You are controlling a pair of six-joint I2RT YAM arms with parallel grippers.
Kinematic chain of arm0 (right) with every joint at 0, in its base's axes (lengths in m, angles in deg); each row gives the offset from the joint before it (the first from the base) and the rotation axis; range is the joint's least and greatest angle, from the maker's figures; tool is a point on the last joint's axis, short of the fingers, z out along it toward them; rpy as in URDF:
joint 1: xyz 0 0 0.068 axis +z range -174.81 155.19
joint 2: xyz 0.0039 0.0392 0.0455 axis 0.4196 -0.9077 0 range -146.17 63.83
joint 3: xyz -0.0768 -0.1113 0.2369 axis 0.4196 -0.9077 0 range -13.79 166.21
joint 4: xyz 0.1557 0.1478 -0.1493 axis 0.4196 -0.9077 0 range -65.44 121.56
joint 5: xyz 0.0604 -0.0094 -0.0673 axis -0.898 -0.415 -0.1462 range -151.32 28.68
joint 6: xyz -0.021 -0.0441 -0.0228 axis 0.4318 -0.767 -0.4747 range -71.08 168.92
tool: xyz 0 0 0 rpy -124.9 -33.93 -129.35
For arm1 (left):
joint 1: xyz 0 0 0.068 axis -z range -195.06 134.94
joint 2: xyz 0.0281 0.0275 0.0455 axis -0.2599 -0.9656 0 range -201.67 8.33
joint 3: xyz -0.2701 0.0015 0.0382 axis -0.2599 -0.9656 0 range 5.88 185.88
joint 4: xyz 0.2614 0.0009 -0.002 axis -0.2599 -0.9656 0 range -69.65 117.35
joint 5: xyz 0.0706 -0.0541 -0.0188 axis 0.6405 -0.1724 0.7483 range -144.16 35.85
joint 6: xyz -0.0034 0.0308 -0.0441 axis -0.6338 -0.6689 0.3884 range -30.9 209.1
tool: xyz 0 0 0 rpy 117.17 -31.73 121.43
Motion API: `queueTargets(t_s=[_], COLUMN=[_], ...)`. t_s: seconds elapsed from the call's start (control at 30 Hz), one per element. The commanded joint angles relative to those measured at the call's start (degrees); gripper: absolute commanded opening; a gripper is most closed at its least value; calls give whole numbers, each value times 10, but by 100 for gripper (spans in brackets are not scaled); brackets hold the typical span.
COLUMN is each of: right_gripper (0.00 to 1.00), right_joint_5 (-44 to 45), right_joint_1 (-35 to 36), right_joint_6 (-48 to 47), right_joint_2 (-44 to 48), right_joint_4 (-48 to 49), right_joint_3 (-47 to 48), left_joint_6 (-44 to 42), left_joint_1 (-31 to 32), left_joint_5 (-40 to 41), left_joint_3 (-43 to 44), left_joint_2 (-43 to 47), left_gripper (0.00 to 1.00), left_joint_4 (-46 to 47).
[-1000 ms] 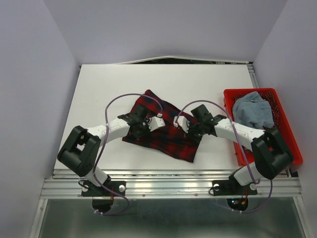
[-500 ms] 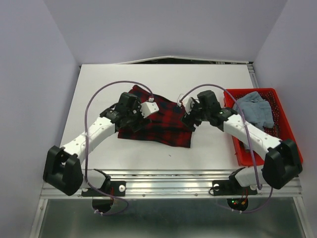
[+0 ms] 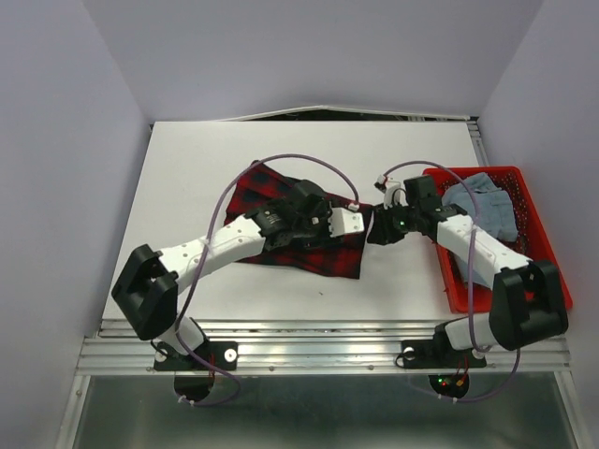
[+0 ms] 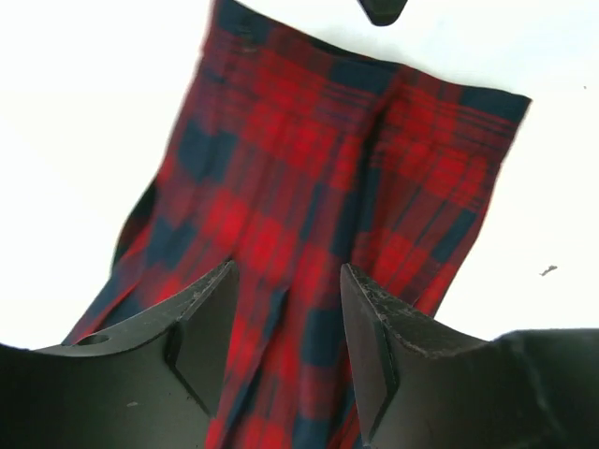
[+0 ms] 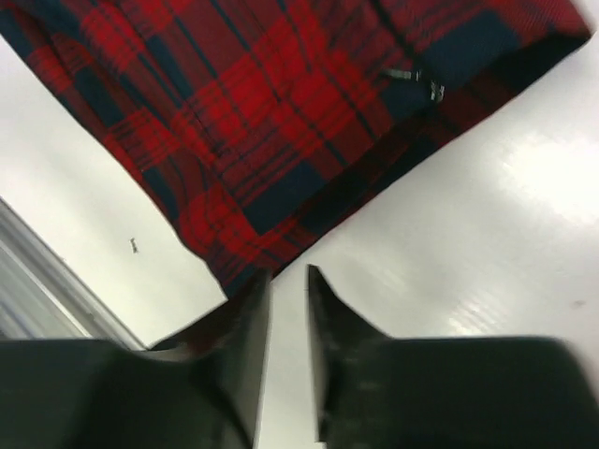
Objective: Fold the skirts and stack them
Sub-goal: Fold the skirt
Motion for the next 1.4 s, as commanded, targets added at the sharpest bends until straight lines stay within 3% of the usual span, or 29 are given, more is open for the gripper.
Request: queueTargets(t_s=[0.0,0.2,0.63,0.67,0.7,0.73,0.77,0.9,1.07,1.37], right_gripper=[20,14,13,13,12,12,13,15,16,12], right_joint_5=[-73,-74,-56,-57,-60,-59,-59,-67,-89,-65], right_joint_1=[-12,-12,-19,-19,-19,-19,-24,-24,-24,-24], right_joint_6=[99,154,189,190,196,199,201,235,258,233], right_joint_2=[-22,-80,-147,-148,-144,-139,-132,-90,-112,-156], right_joint_4=[16,67,152,152,150,149,148,143,156,158], right_joint_3=[-11,-40,-67,-66,-65,-65,-66,-70,-57,-59], left_joint_6=[-16,-48,-62,-62,-62,-62,-62,-64,-68,-46], left_joint_1=[26,47,58,58,59,59,59,59,59,59], left_joint_5=[-11,-17,-6,-4,-1,0,0,-7,-10,-7], left_joint_3=[-7,-1,10,11,11,10,11,7,8,28], left_joint_2=[-11,-61,-145,-147,-152,-154,-156,-156,-150,-138], left_gripper=[59,59,60,58,48,48,36,22,3,0], left_joint_4=[79,117,149,153,156,156,158,156,147,125])
